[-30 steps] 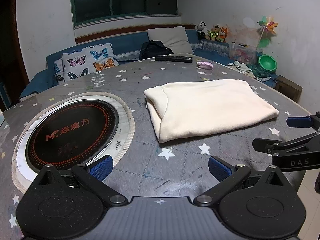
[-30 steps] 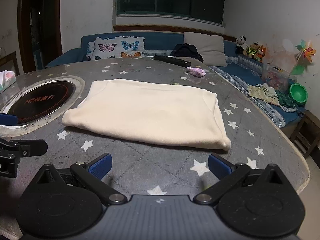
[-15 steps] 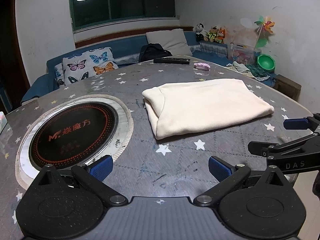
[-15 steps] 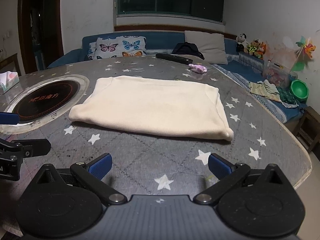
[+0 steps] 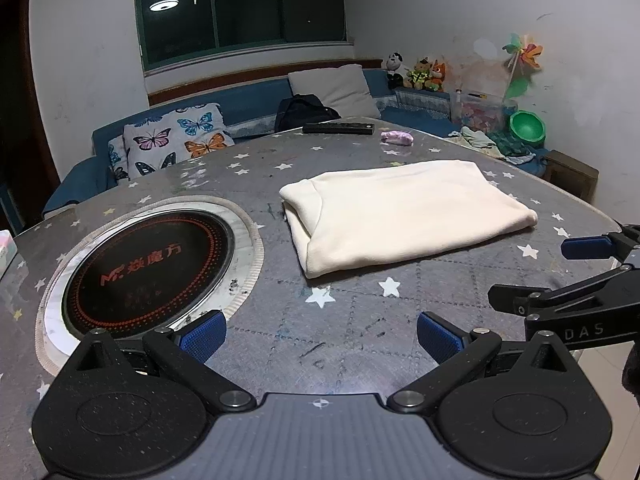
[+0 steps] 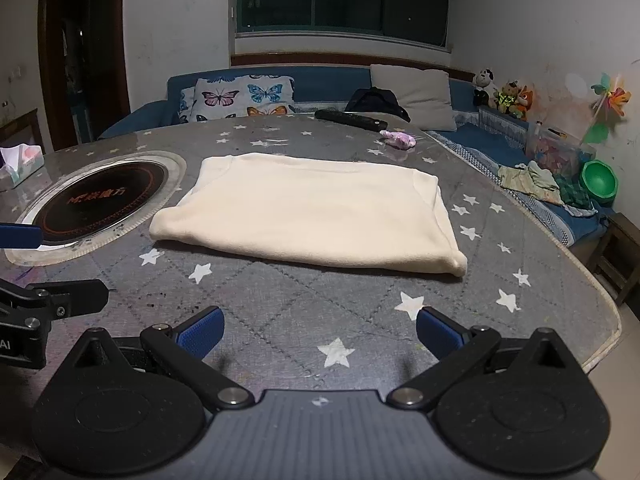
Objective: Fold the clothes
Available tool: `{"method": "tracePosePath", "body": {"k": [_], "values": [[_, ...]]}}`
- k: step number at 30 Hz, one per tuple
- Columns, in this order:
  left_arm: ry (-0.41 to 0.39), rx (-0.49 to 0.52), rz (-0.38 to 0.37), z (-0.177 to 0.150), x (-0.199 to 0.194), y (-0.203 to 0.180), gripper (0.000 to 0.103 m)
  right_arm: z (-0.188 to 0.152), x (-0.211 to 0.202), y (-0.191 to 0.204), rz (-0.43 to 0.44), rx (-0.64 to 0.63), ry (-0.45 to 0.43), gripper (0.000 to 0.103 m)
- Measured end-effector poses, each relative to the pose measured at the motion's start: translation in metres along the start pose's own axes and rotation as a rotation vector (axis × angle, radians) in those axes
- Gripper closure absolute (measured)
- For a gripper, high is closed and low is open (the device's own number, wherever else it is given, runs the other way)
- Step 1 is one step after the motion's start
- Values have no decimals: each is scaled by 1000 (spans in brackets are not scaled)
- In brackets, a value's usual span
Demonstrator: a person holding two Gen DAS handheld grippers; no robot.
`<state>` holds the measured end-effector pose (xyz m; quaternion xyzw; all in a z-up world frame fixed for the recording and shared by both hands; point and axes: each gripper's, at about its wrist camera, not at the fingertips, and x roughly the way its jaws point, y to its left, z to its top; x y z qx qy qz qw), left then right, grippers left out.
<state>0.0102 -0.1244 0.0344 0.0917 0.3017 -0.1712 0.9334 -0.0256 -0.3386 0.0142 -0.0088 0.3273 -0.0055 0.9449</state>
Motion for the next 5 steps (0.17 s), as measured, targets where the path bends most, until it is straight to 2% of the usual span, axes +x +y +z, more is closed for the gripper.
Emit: {"method": "tracePosePath", "body": {"k": [5], "values": [[-2,-4,-5,0,-2,0,0,0,-3,0,0,3,-5,0]]}}
